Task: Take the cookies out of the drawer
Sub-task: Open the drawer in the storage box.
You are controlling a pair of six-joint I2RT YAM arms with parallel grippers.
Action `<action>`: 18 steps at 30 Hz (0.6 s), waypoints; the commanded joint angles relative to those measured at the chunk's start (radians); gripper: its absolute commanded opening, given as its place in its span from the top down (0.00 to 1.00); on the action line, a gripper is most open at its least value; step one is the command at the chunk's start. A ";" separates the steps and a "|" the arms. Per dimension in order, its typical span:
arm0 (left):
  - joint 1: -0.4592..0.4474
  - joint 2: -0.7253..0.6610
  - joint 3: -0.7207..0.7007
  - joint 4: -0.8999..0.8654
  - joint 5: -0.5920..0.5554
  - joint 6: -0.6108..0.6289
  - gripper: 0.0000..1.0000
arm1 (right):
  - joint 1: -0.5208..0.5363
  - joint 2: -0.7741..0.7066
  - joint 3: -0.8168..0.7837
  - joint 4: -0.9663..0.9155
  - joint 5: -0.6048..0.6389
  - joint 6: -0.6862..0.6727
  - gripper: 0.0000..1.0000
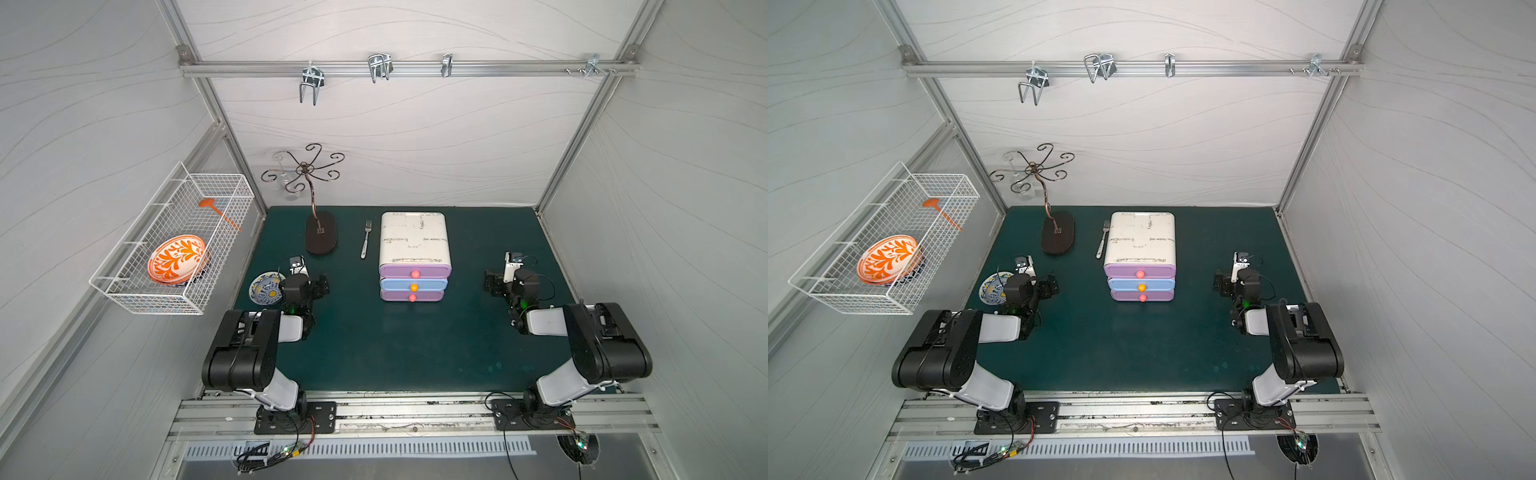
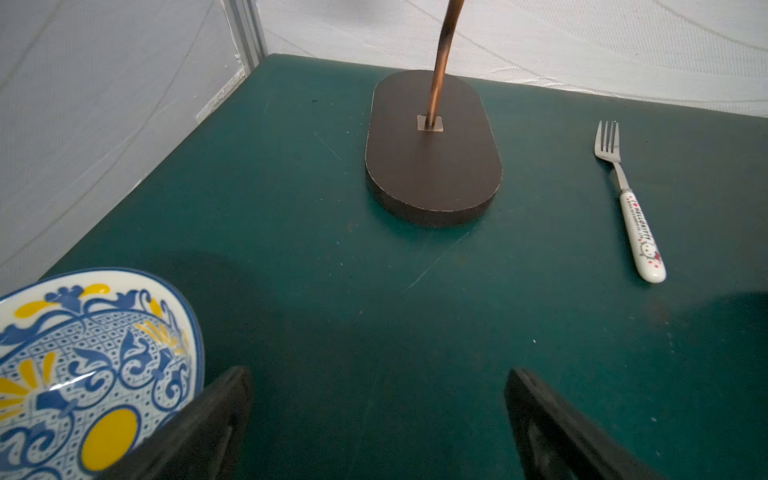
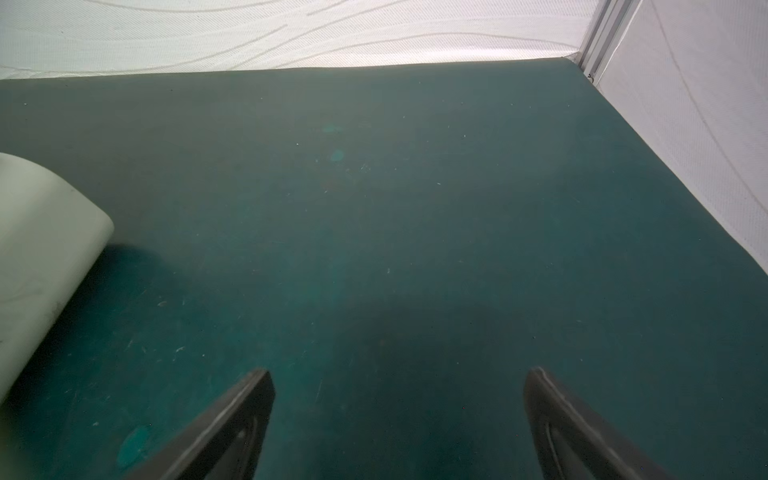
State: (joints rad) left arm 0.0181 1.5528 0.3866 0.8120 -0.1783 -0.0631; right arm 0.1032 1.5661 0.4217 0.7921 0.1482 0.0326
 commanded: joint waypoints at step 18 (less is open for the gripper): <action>0.003 -0.008 0.024 0.038 0.008 0.006 0.00 | -0.004 -0.006 0.009 0.015 -0.006 -0.010 0.01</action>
State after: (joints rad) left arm 0.0177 1.5528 0.3866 0.8124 -0.1783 -0.0628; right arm 0.1024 1.5661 0.4217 0.7929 0.1486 0.0322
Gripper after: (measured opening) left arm 0.996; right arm 0.989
